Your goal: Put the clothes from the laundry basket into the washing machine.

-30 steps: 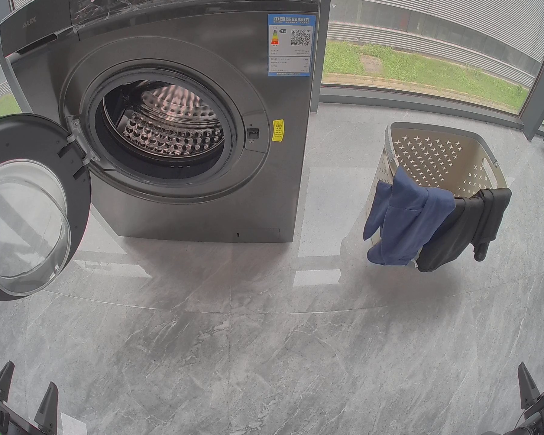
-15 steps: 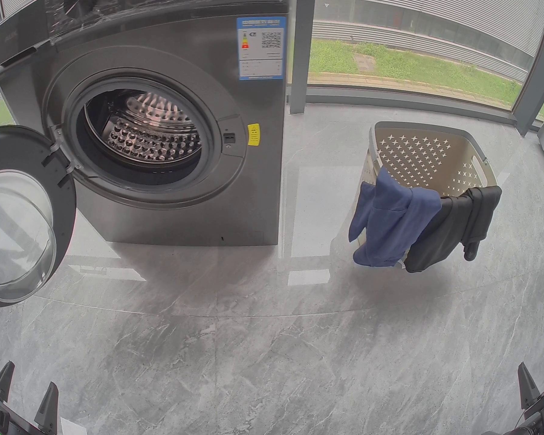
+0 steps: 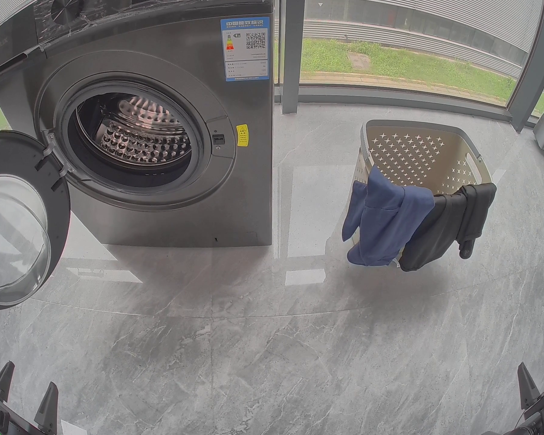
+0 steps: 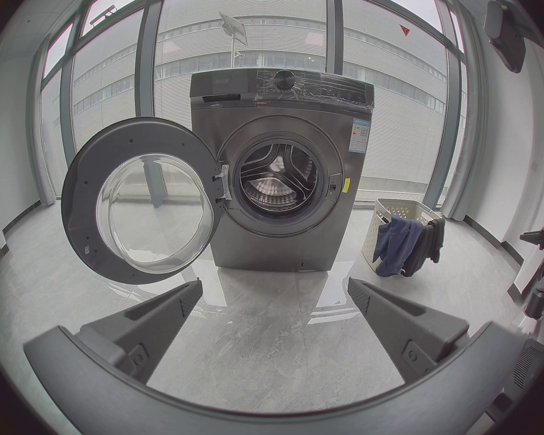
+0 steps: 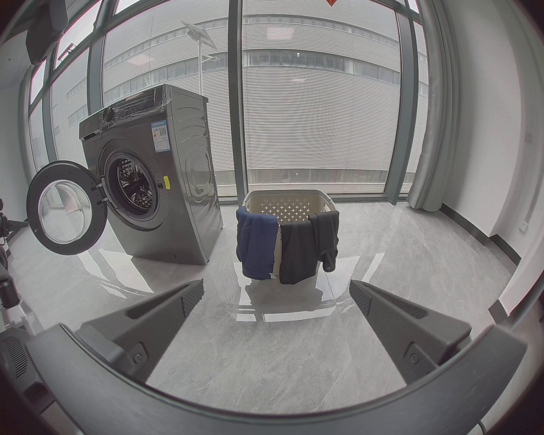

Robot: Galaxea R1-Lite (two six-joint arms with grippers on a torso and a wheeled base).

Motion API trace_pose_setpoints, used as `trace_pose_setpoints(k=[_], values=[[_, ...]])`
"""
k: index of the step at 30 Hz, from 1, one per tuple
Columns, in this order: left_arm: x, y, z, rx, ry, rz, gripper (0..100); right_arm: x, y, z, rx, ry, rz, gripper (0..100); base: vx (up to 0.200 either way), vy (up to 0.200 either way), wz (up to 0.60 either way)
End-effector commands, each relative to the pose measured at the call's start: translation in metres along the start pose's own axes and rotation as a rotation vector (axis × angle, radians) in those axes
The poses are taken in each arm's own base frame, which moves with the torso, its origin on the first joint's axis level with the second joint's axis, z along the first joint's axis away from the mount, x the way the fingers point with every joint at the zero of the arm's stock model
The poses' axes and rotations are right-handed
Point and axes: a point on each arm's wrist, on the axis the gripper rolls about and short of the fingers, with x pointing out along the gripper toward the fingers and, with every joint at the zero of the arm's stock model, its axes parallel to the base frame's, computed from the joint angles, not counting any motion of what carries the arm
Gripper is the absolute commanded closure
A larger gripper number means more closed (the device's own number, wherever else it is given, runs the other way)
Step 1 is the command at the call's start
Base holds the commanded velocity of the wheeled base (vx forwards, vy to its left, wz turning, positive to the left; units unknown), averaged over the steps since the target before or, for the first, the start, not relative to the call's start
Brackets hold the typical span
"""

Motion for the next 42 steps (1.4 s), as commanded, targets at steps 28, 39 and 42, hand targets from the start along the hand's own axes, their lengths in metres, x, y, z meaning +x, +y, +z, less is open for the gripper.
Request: trace_pose_setpoints(k=[28, 39, 42], values=[[-0.0001, 0.0003, -0.0053, -0.002, -0.001, -0.001, 0, 0.0002, 0.0000, -0.0052, 0.000, 0.002, 0.000, 0, 0.007, -0.150, 0.00], [-0.0001, 0.0003, -0.0053, -0.002, -0.001, -0.001, 0, 0.0002, 0.0000, -0.0052, 0.000, 0.002, 0.000, 0, 0.200, 0.000, 0.00], [-0.0001, 0.0003, -0.0053, -0.002, -0.001, -0.001, 0, 0.0002, 0.0000, -0.0051, 0.000, 0.001, 0.000, 0, 0.200, 0.000, 0.00]])
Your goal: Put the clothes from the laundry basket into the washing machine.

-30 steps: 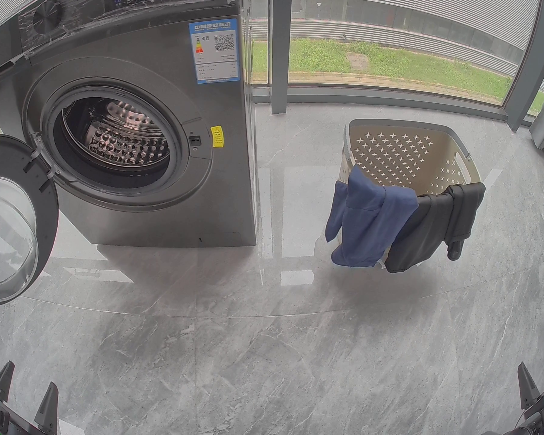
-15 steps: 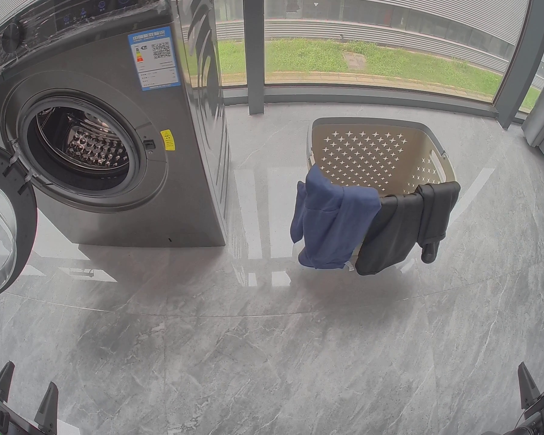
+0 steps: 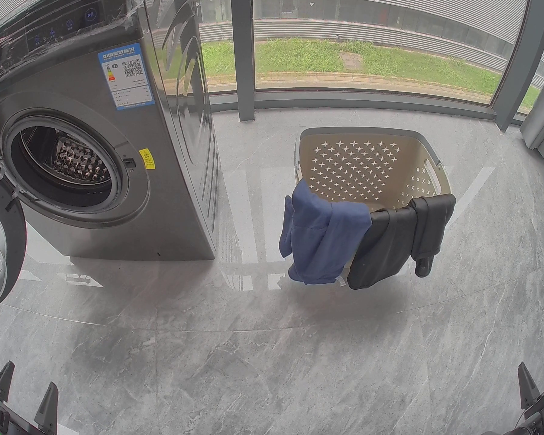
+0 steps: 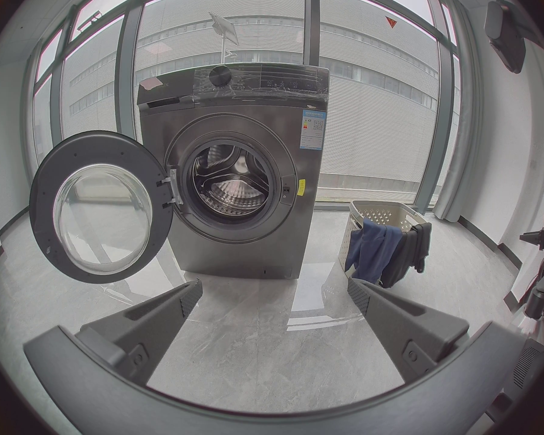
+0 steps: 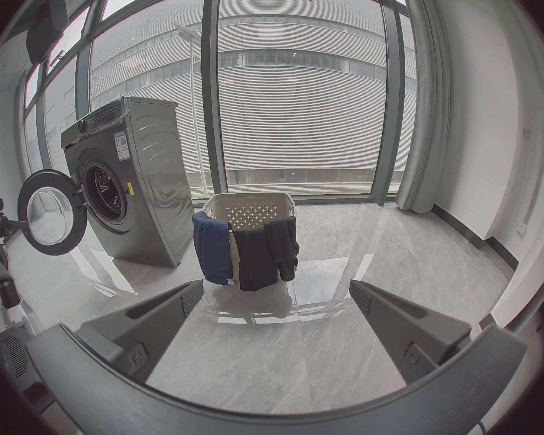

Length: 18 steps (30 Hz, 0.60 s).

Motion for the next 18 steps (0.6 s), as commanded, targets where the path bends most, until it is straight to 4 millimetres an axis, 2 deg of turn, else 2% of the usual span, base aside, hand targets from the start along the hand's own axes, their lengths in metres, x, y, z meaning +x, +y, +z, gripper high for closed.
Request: trace_pose_setpoints(k=[1, 6, 18], values=[[-0.0001, 0.0003, -0.0053, -0.001, -0.001, 0.000, 0, 0.0001, 0.0000, -0.0053, 0.000, 0.002, 0.000, 0, 0.000, 0.000, 0.00], [-0.0001, 0.0003, -0.0053, -0.004, -0.001, 0.000, 0, 0.0001, 0.0000, -0.0053, 0.000, 0.002, 0.000, 0, 0.000, 0.000, 0.00], [-0.0001, 0.0003, -0.0053, -0.004, -0.001, 0.000, 0, 0.0001, 0.0000, -0.0053, 0.000, 0.002, 0.000, 0, 0.000, -0.200, 0.00]])
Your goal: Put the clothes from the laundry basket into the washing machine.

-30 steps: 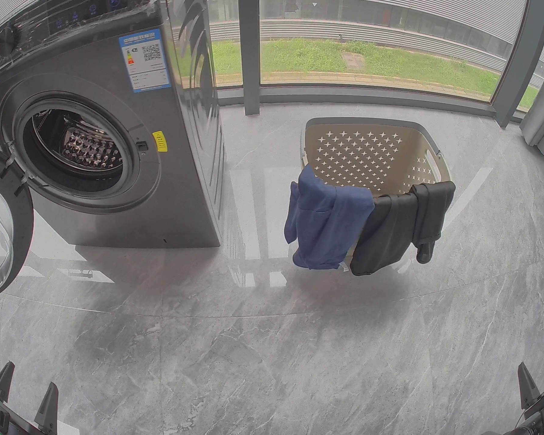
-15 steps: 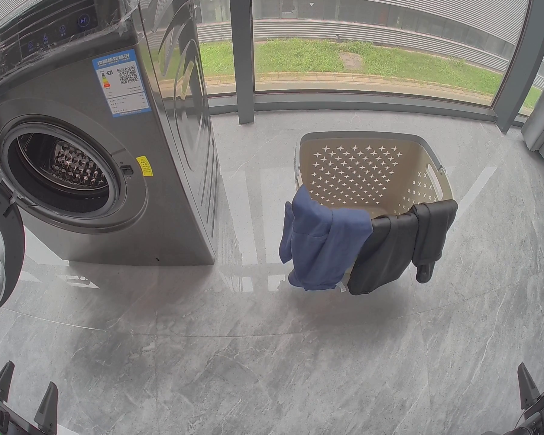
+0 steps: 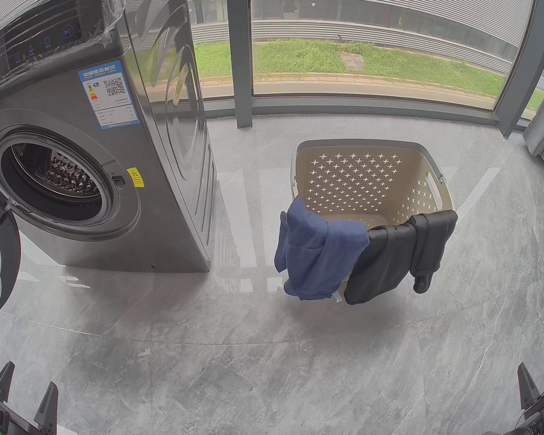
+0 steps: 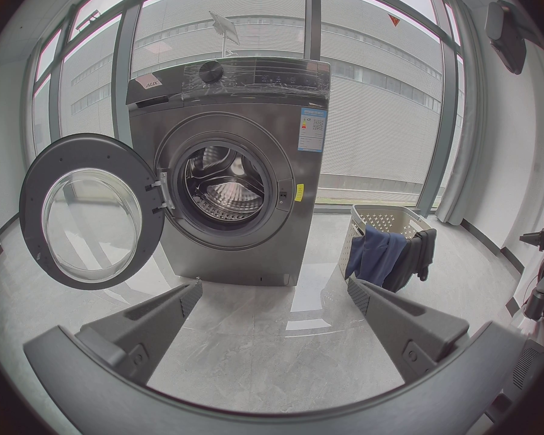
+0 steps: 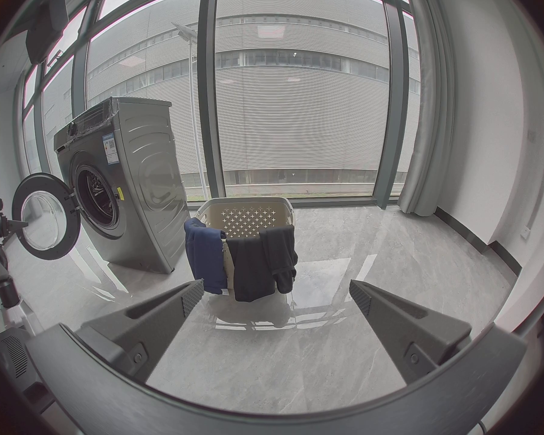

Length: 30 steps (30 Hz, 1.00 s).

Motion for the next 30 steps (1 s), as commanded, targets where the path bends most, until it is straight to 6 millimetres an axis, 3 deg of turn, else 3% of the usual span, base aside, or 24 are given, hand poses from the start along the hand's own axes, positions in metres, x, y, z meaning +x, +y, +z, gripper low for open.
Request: trace_pose_setpoints(k=[1, 6, 18, 27, 30], values=[[-0.0001, 0.0003, -0.0054, 0.000, 0.001, 0.000, 0, 0.0001, 0.0000, -0.0053, -0.001, 0.002, 0.000, 0, 0.000, -0.200, 0.00], [-0.0001, 0.0003, -0.0054, 0.000, 0.001, 0.000, 0, 0.0001, 0.0000, -0.0053, -0.001, 0.002, 0.000, 0, 0.000, -0.200, 0.00], [-0.0001, 0.0003, -0.0053, 0.000, -0.001, 0.000, 0, 0.0001, 0.0000, -0.0053, -0.001, 0.002, 0.000, 0, 0.000, 0.000, 0.00], [-0.0001, 0.0003, -0.0053, 0.000, -0.001, 0.000, 0, 0.0001, 0.0000, -0.0053, -0.001, 0.002, 0.000, 0, 0.200, 0.000, 0.00], [-0.0001, 0.0003, -0.0053, 0.000, -0.001, 0.000, 0, 0.0001, 0.0000, -0.0053, -0.001, 0.002, 0.000, 0, 0.000, 0.000, 0.00]])
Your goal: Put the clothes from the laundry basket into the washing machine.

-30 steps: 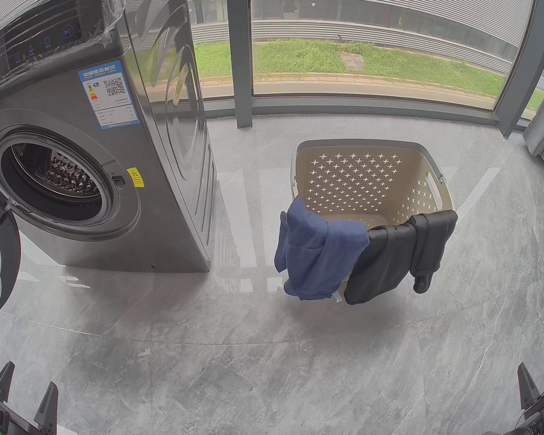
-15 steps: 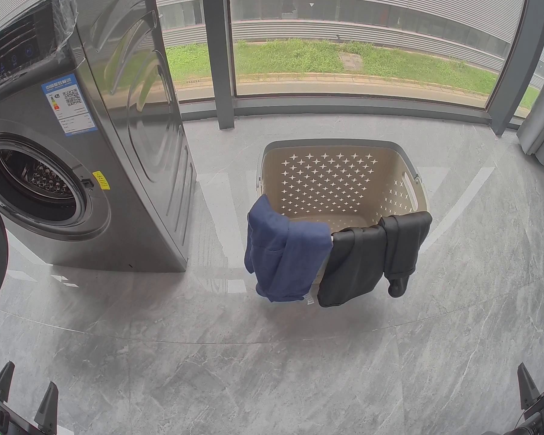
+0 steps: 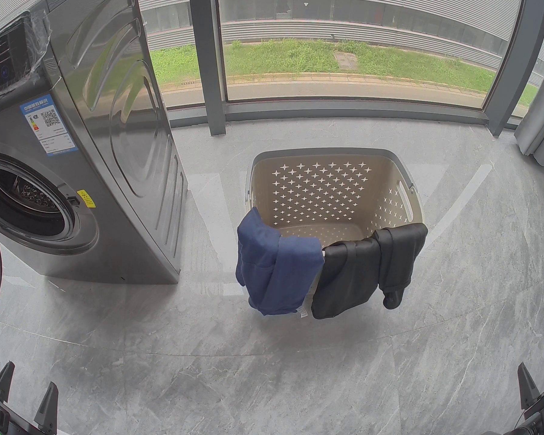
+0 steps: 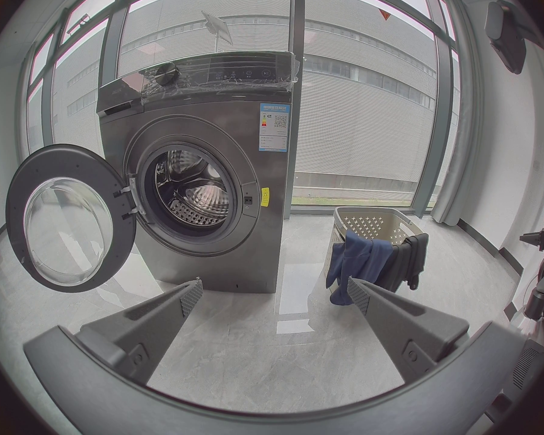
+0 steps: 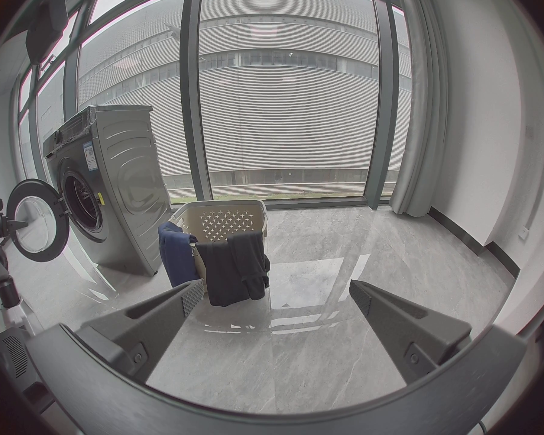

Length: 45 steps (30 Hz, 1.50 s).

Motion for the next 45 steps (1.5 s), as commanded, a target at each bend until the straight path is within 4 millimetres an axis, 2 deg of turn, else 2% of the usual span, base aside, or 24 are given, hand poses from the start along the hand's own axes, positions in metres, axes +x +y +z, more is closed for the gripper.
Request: trace_pose_setpoints(k=[1, 6, 18, 36, 45], values=[[-0.0001, 0.0003, -0.0053, -0.001, -0.001, 0.001, 0, 0.0001, 0.0000, -0.0053, -0.001, 0.002, -0.001, 0, 0.000, 0.000, 0.00], [-0.0001, 0.0003, -0.0053, -0.001, -0.001, 0.001, 0, 0.0001, 0.0000, -0.0053, -0.001, 0.002, -0.001, 0, 0.000, 0.000, 0.00], [-0.0001, 0.0003, -0.0054, -0.001, 0.001, 0.001, 0, 0.0001, 0.0000, -0.0053, -0.001, 0.002, -0.001, 0, 0.000, -0.200, 0.00], [-0.0001, 0.0003, -0.0054, -0.001, 0.001, 0.001, 0, 0.0001, 0.0000, -0.0053, -0.001, 0.002, -0.001, 0, 0.000, 0.000, 0.00], [-0.0001, 0.0003, -0.0054, -0.002, 0.001, 0.001, 0, 0.0001, 0.0000, -0.0051, -0.001, 0.000, -0.001, 0, 0.200, 0.000, 0.00]])
